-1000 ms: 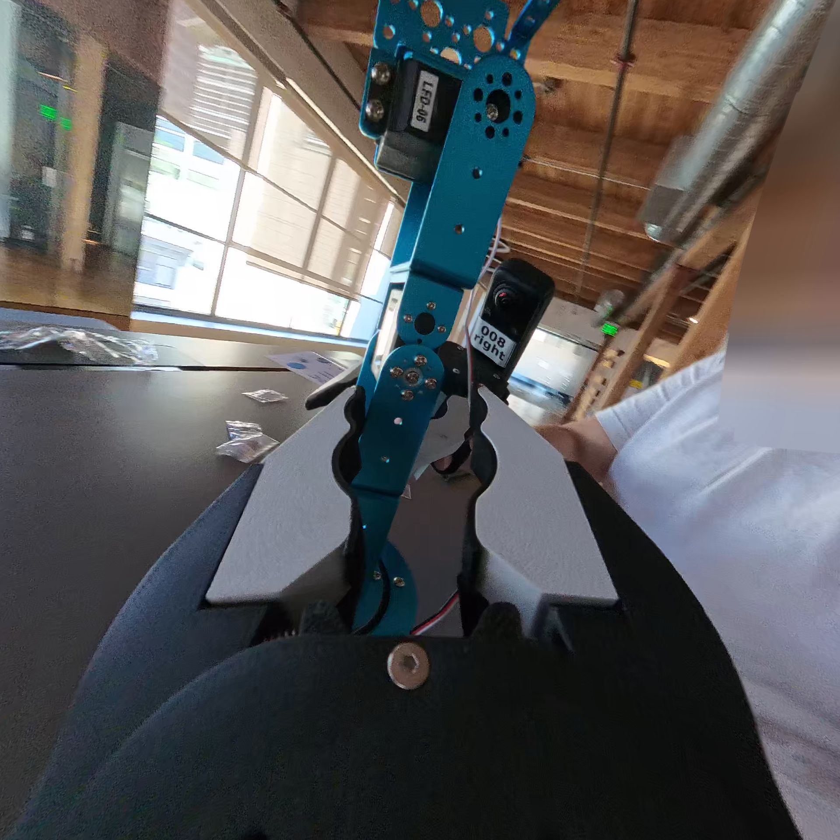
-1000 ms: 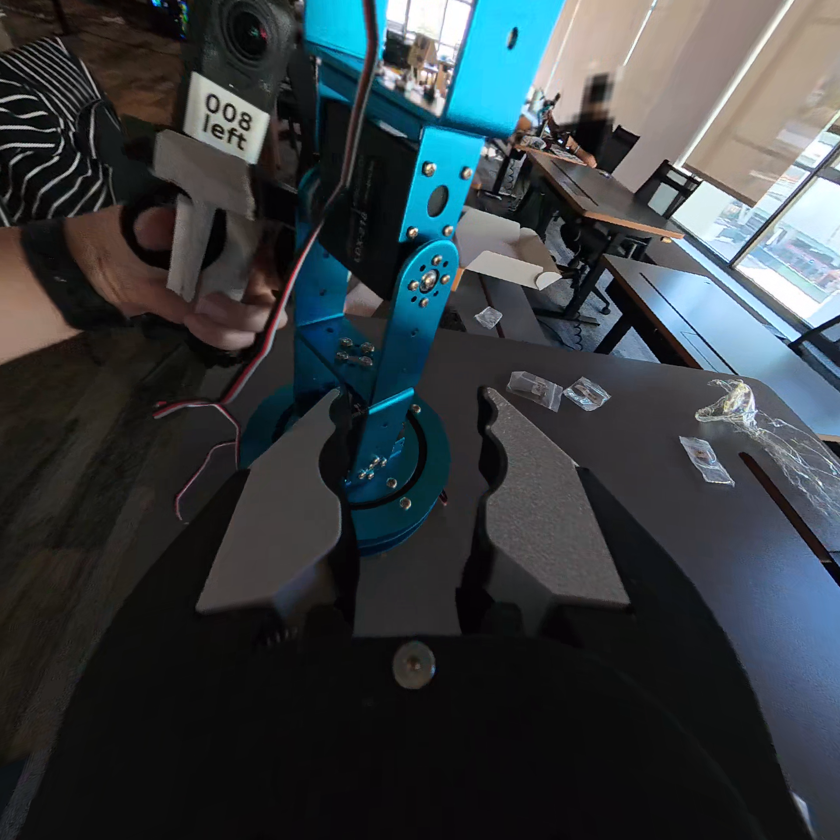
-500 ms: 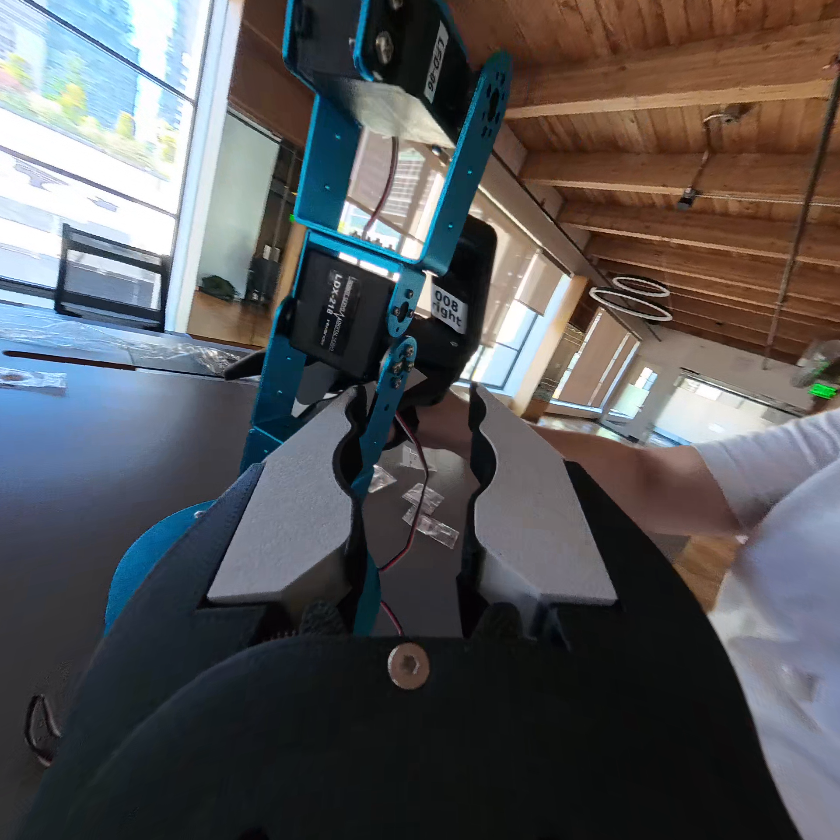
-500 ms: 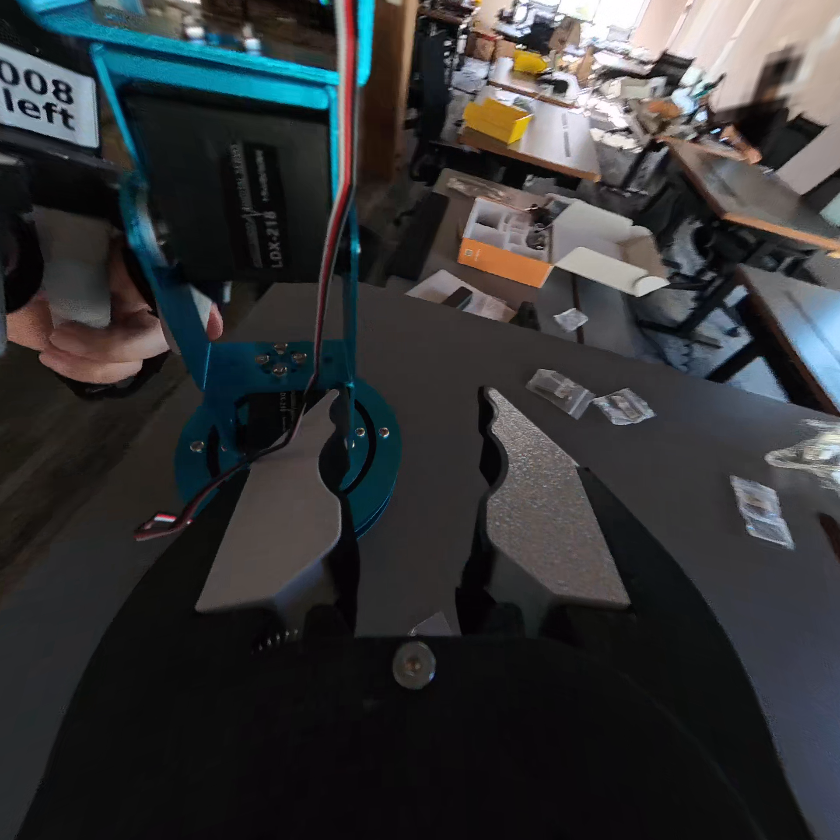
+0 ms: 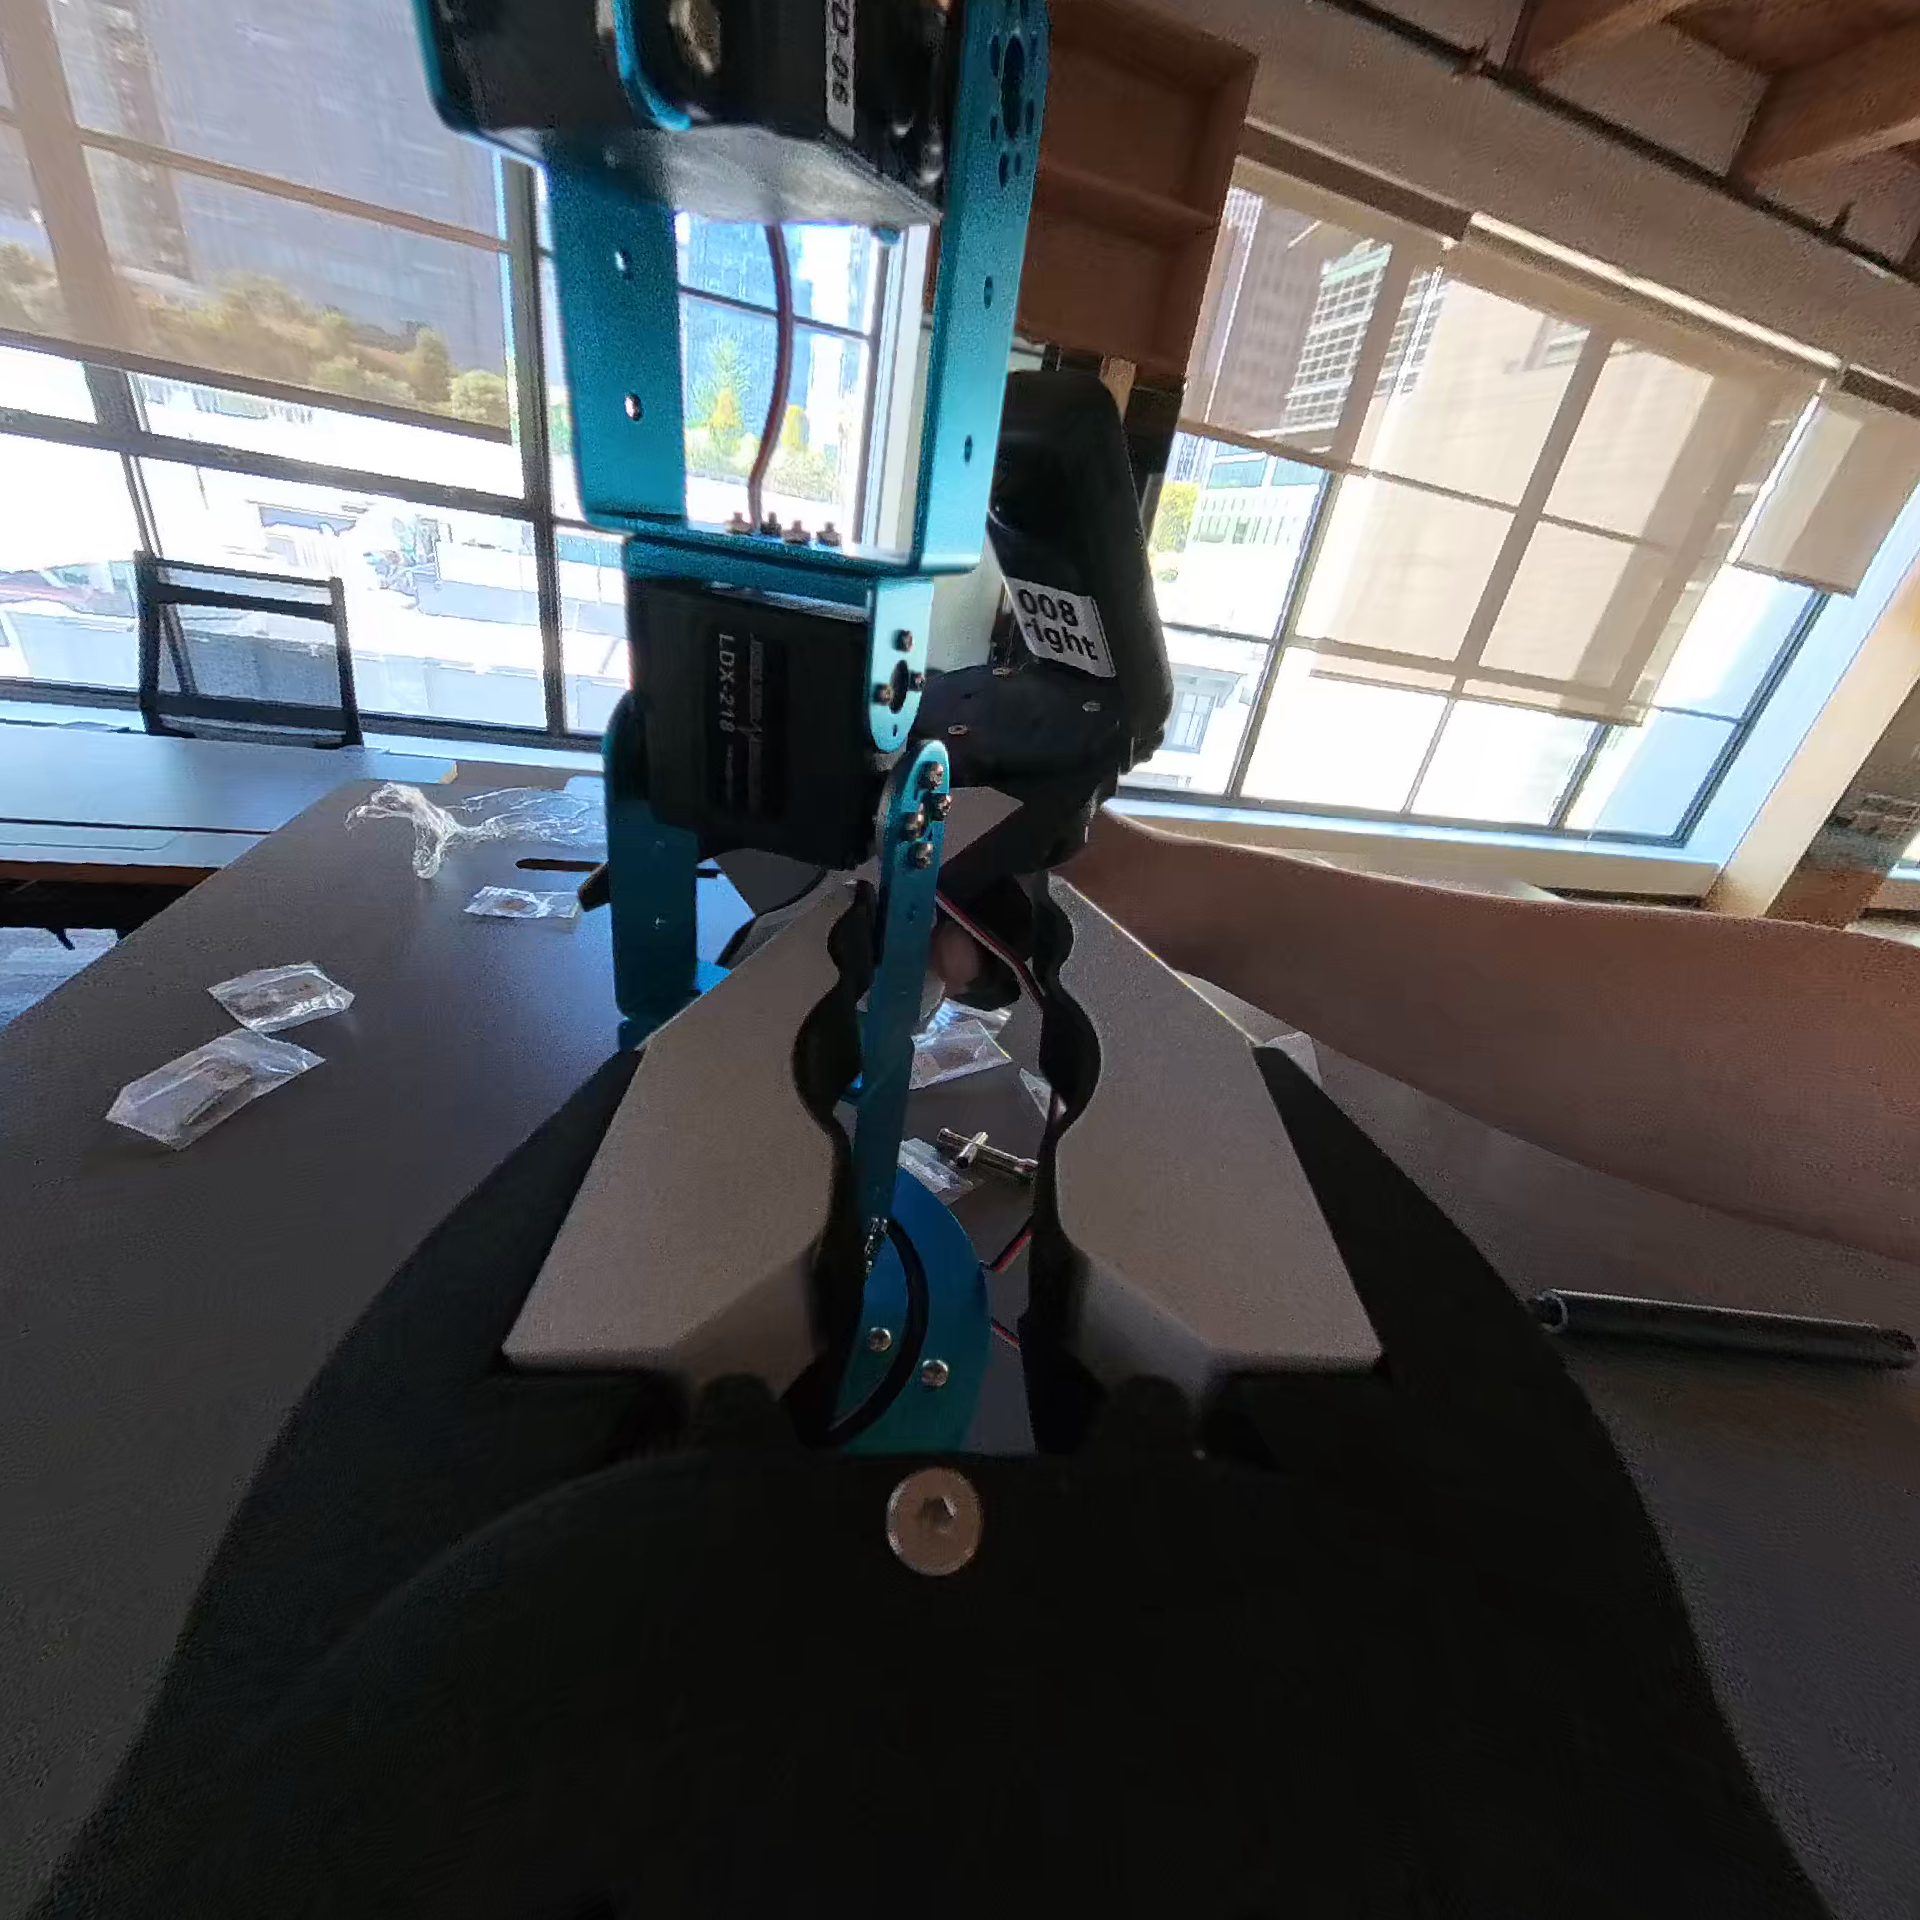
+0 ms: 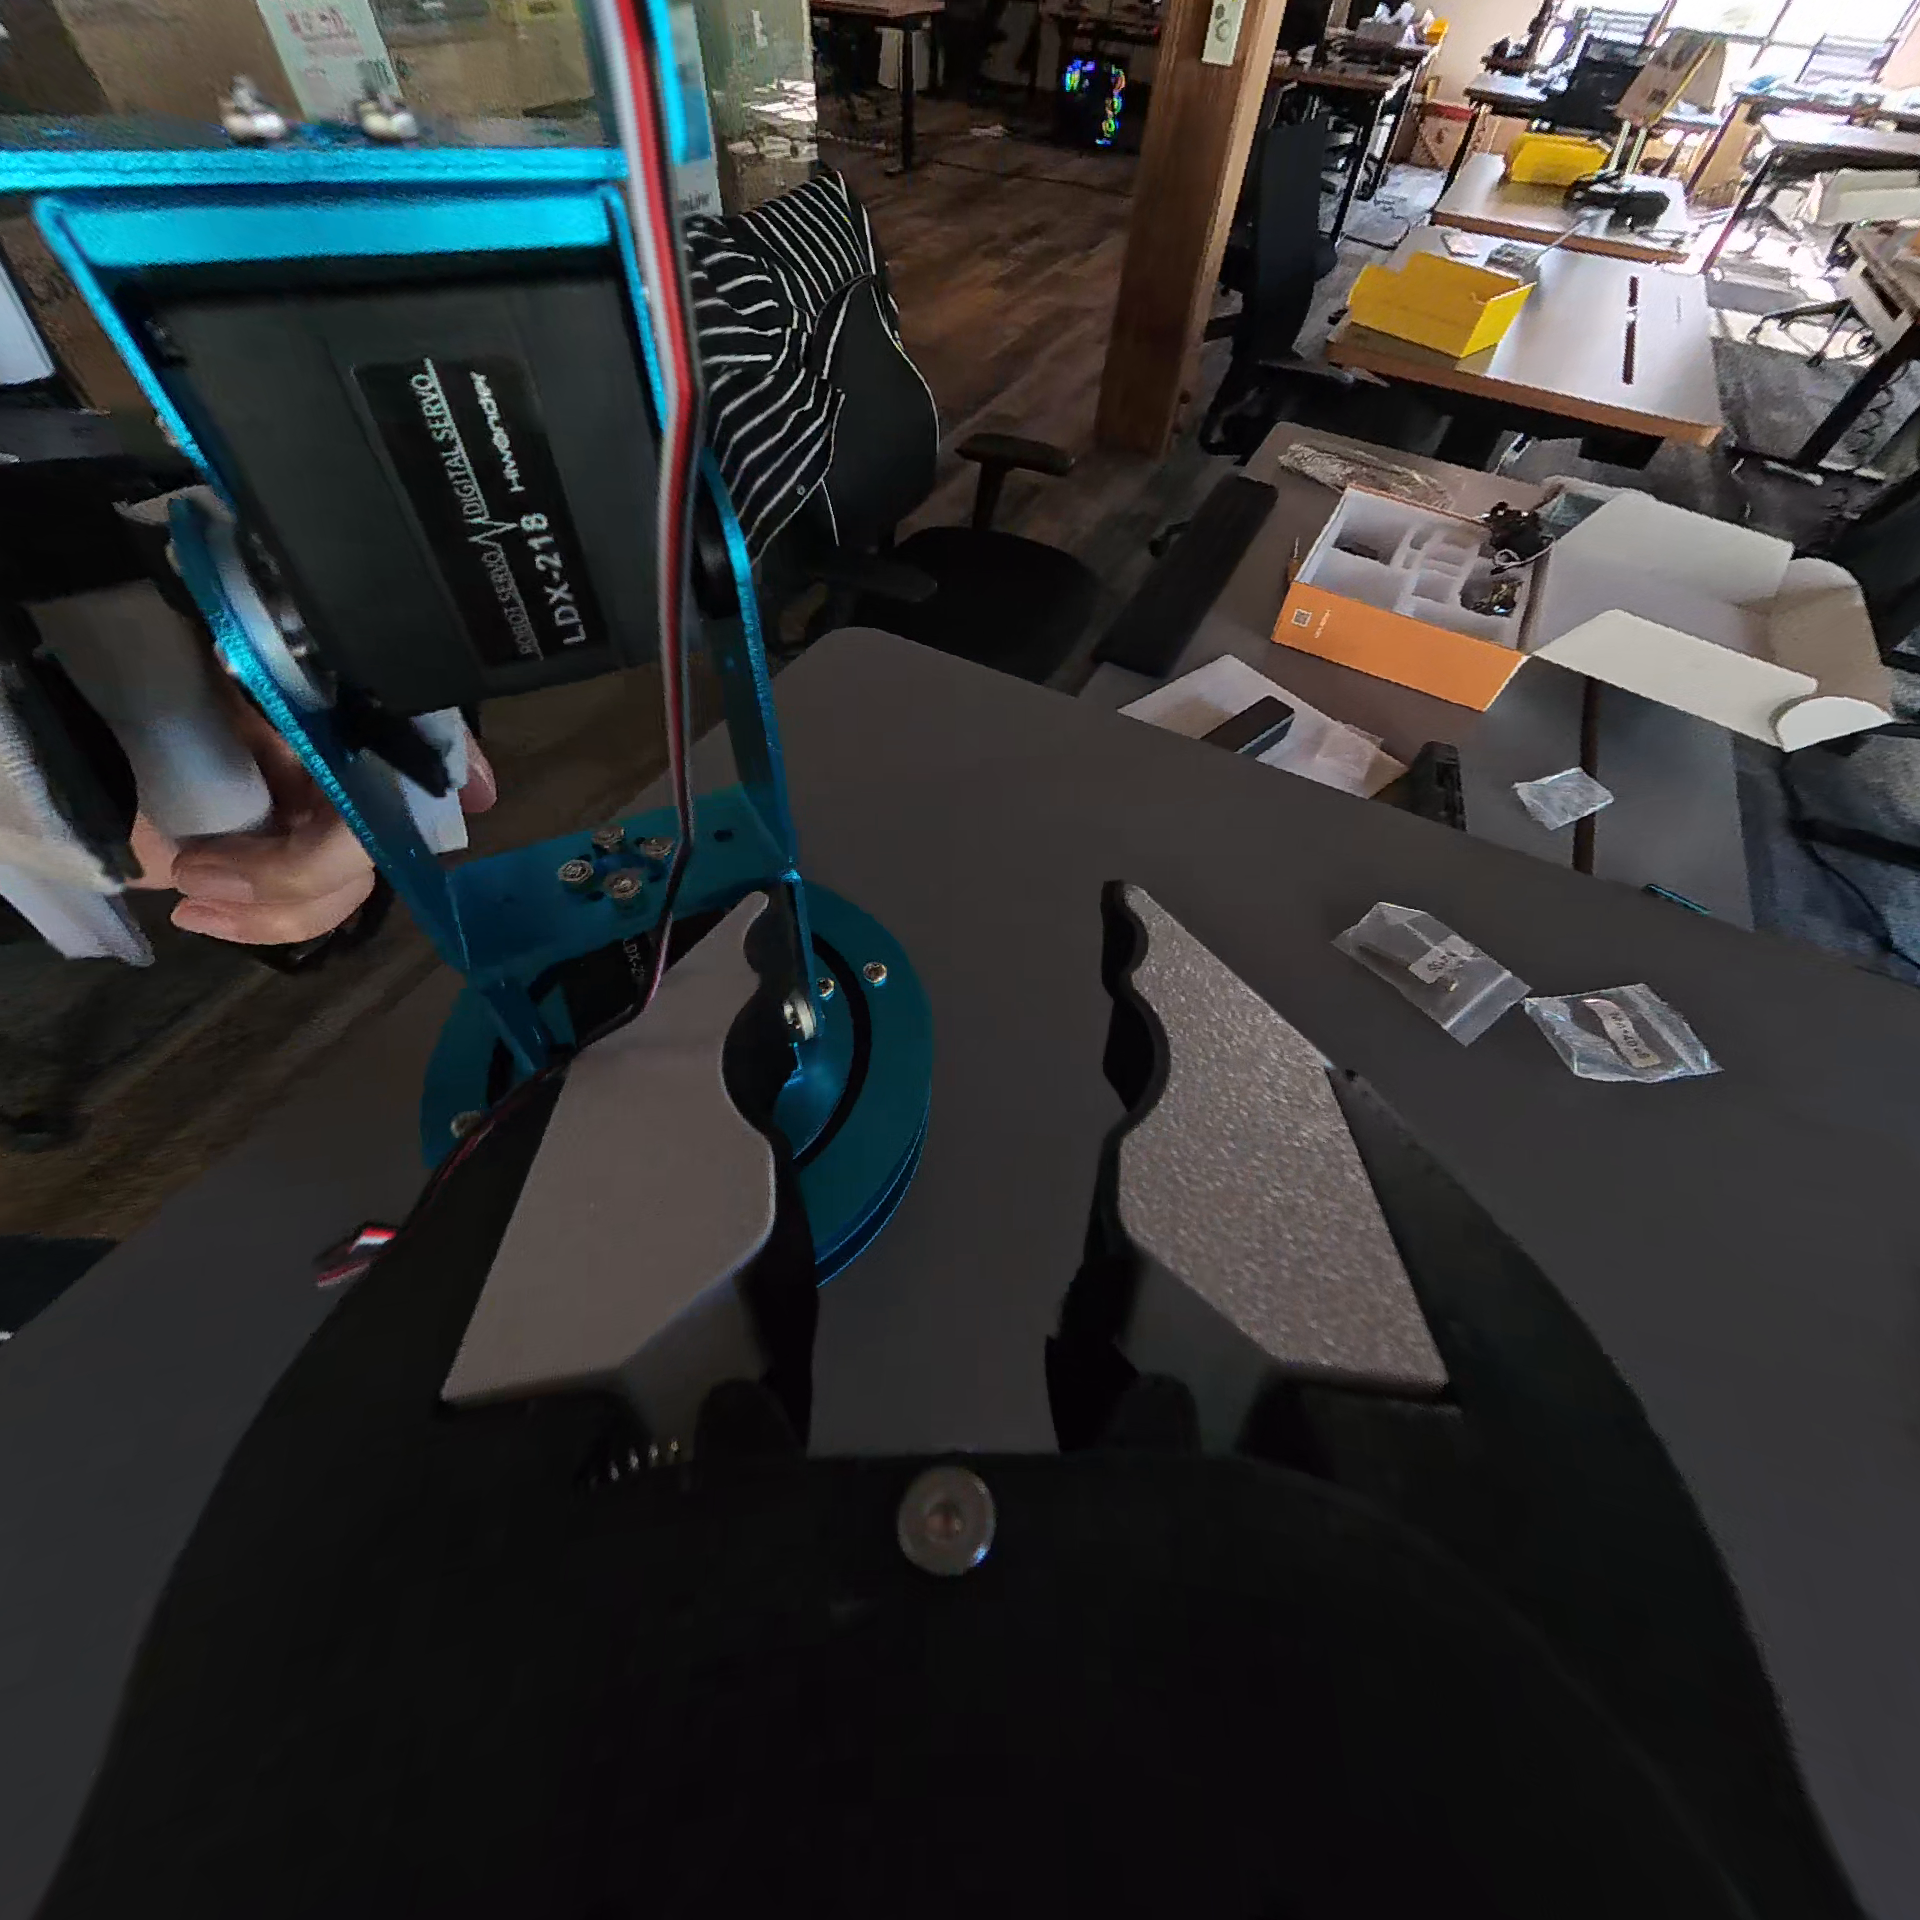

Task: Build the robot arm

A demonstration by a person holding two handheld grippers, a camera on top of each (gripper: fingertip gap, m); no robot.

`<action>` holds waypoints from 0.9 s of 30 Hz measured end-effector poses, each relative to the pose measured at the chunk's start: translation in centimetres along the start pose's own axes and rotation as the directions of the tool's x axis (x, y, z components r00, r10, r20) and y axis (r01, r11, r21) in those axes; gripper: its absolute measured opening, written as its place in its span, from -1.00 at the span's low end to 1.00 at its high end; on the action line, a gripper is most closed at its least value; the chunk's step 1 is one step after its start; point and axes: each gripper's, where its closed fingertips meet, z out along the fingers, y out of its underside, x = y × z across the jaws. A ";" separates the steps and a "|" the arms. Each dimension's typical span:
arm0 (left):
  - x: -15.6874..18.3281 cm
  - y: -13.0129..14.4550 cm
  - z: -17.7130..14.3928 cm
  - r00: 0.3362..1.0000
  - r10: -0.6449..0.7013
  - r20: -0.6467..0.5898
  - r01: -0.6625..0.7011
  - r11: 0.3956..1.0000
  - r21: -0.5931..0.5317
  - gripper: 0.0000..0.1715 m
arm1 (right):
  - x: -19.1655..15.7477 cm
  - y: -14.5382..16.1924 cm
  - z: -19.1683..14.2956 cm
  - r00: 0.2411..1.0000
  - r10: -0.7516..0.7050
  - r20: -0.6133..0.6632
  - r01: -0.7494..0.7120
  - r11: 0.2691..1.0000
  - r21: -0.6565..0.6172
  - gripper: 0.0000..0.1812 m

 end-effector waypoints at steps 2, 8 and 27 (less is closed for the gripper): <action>0.2 0.2 0.6 1.000 -0.010 0.000 0.010 1.000 -0.017 -0.68 | 0.3 0.2 0.0 1.000 0.026 0.005 -0.026 1.000 -0.001 -0.33; 0.6 0.8 2.4 0.999 0.050 0.018 -0.048 0.997 -0.057 -0.69 | 1.0 0.4 -0.8 0.998 0.051 -0.036 -0.052 0.998 -0.033 -0.33; 0.0 3.7 -3.9 0.997 0.026 -0.072 -0.028 0.999 -0.017 -0.60 | -11.6 11.2 -26.9 0.658 0.097 -0.747 -0.221 0.973 -0.068 -0.38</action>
